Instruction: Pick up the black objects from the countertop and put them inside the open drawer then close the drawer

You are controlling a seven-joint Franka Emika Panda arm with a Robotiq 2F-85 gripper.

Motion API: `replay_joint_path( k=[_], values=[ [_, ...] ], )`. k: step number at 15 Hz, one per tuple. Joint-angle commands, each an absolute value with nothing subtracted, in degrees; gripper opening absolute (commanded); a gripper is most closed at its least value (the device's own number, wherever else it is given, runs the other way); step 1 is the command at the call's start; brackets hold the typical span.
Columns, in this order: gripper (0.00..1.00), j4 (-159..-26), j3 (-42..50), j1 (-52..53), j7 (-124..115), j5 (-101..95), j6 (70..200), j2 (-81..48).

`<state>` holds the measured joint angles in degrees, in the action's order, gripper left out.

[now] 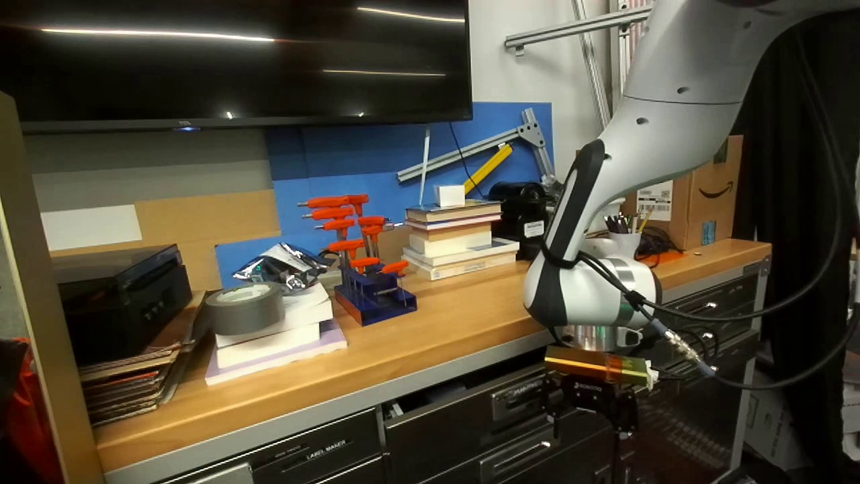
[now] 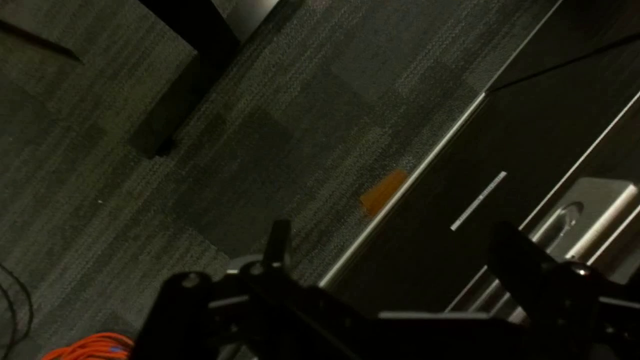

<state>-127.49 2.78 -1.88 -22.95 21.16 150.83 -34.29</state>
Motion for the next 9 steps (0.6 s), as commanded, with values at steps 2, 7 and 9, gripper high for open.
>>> replay_joint_path(
  k=[2, 7, 9],
  values=[
    [1.00, -119.6, 1.2, -2.6, -19.2, 21.1, 153.8, -39.3],
    [1.00, -119.0, 1.1, -2.4, -18.0, 21.2, 156.1, -40.0],
    [1.00, -120.2, 1.2, -2.1, -18.1, 21.3, 157.9, -39.5]
  ],
)
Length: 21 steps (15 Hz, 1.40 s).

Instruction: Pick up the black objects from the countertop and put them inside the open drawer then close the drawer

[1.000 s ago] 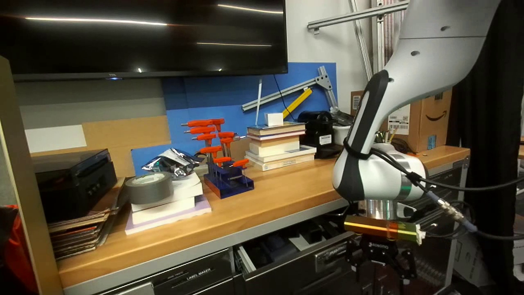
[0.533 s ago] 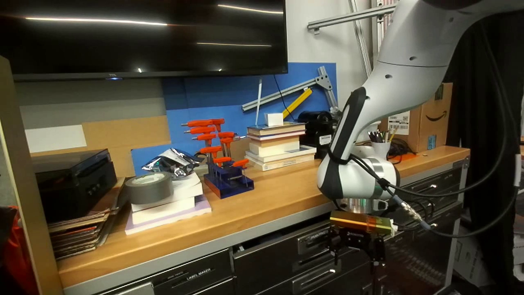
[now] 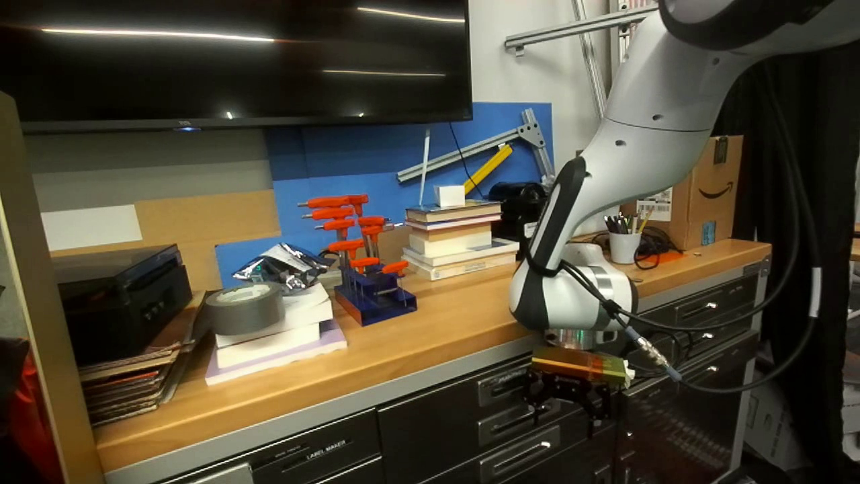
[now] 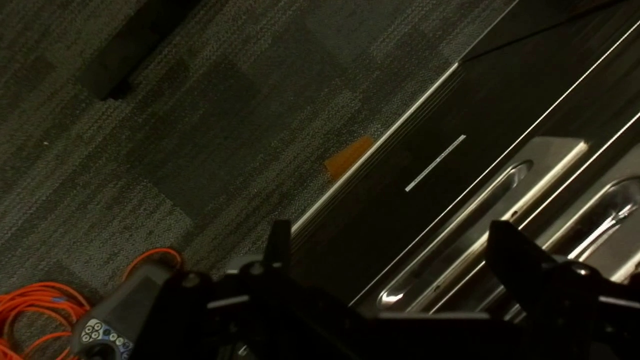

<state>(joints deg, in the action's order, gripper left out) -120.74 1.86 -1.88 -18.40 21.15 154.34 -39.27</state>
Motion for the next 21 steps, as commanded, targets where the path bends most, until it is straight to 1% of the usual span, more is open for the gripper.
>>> replay_joint_path(
  k=[1, 3, 10, 13, 16, 21],
  values=[
    [1.00, -120.8, 1.4, -1.8, -18.2, 21.1, 158.6, -39.1],
    [1.00, -122.9, 2.5, -0.5, -19.2, 20.1, 158.4, -37.1],
    [1.00, -134.9, 4.4, 5.5, -14.9, 5.3, 153.2, -18.5],
    [1.00, -138.7, -0.2, 3.8, -8.8, 4.8, 148.8, -9.0],
    [1.00, -141.9, -3.6, 2.8, -1.5, 10.8, 140.0, 0.9],
    [1.00, -142.9, -3.2, 4.2, -2.8, 9.9, 120.4, 15.4]
  ],
)
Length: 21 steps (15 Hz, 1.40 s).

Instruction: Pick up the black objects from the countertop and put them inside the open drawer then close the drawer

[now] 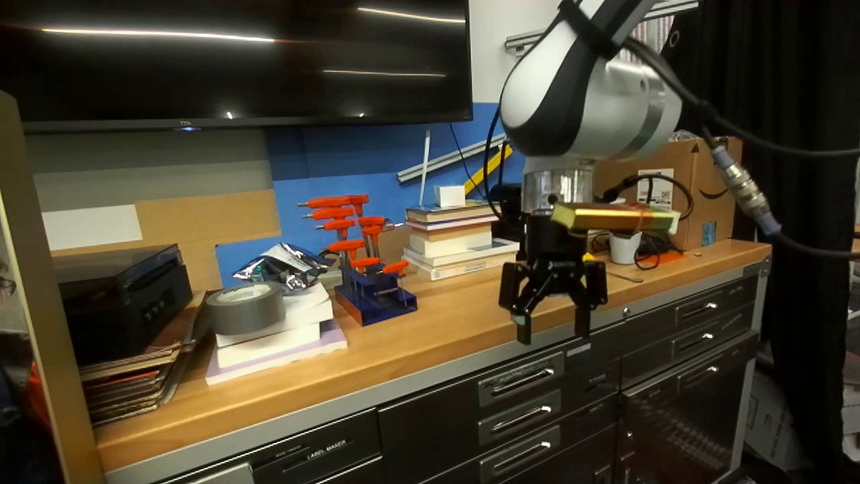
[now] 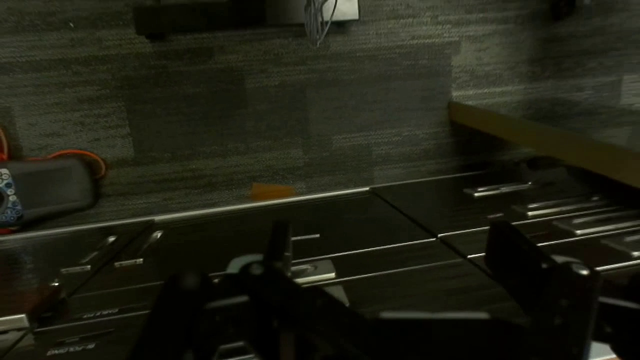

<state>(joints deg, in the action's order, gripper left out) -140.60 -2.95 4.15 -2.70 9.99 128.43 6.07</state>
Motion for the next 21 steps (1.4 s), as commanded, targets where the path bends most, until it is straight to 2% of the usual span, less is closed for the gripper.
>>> replay_joint_path(
  k=[1, 8, 21],
  values=[
    [1.00, -142.8, -3.2, 4.2, -3.5, 9.6, 117.0, 18.0],
    [1.00, -143.2, -4.8, 4.0, -8.4, 9.0, 103.8, 32.5],
    [1.00, -155.6, -8.4, 9.0, -8.5, 14.0, 99.1, 56.2]
  ],
)
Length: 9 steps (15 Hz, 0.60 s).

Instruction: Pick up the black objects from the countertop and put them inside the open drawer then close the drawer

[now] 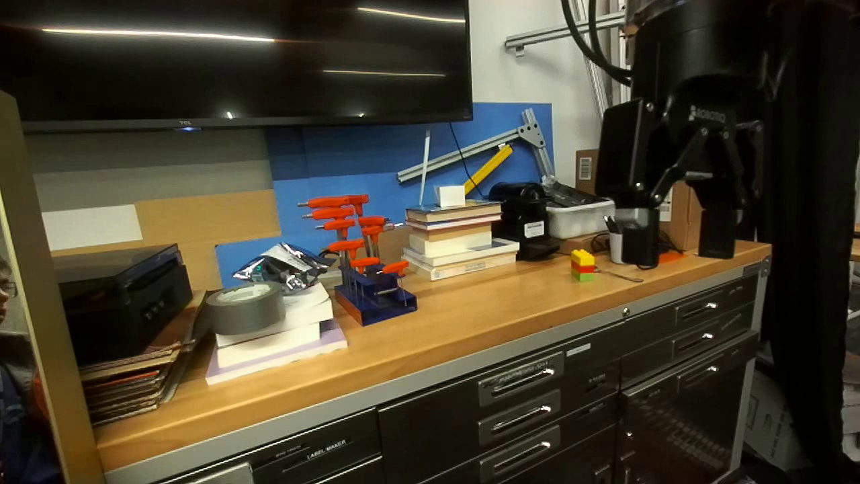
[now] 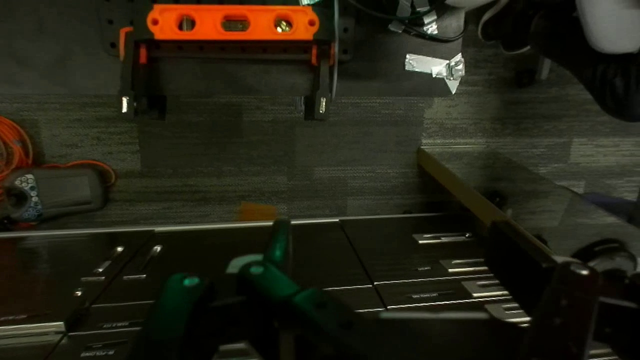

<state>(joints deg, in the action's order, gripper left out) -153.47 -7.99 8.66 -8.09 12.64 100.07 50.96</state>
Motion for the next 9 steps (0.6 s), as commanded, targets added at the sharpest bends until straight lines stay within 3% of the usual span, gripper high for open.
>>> replay_joint_path(
  k=[1, 9],
  values=[
    [1.00, -156.1, -8.4, 9.0, -8.5, 14.0, 98.9, 57.3],
    [1.00, -155.6, -8.4, 8.3, -7.7, 13.0, 99.2, 54.6]
  ],
)
